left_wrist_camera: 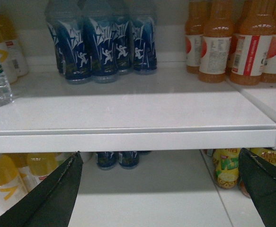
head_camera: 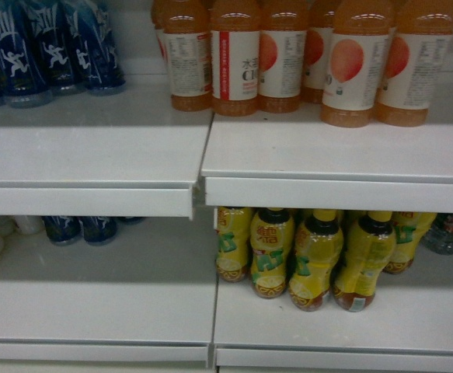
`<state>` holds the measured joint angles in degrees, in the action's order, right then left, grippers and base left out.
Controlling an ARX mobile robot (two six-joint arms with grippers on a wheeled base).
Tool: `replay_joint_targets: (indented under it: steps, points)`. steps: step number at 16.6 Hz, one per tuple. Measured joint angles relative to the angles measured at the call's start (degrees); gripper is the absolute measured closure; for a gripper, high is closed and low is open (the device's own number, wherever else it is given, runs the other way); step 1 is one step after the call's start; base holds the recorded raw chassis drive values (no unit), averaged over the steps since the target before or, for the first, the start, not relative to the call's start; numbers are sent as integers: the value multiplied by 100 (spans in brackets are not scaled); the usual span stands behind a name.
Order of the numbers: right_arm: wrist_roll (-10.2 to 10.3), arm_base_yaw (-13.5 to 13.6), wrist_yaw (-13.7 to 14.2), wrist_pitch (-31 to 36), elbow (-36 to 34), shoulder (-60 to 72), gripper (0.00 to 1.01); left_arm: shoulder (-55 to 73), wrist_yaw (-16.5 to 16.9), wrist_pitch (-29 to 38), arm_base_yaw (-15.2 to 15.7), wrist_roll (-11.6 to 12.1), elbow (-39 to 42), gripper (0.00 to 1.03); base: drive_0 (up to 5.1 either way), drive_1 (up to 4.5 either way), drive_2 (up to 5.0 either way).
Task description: Move water from second to third shelf
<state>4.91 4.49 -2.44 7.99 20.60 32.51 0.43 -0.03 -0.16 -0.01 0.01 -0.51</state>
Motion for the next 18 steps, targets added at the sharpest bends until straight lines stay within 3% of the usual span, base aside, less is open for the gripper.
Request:
replay_joint_targets:
  steps: [18]
  points:
    - [0, 0, 2, 7, 0, 0, 59, 0, 0, -11, 0, 0, 0, 5, -460, 195, 249]
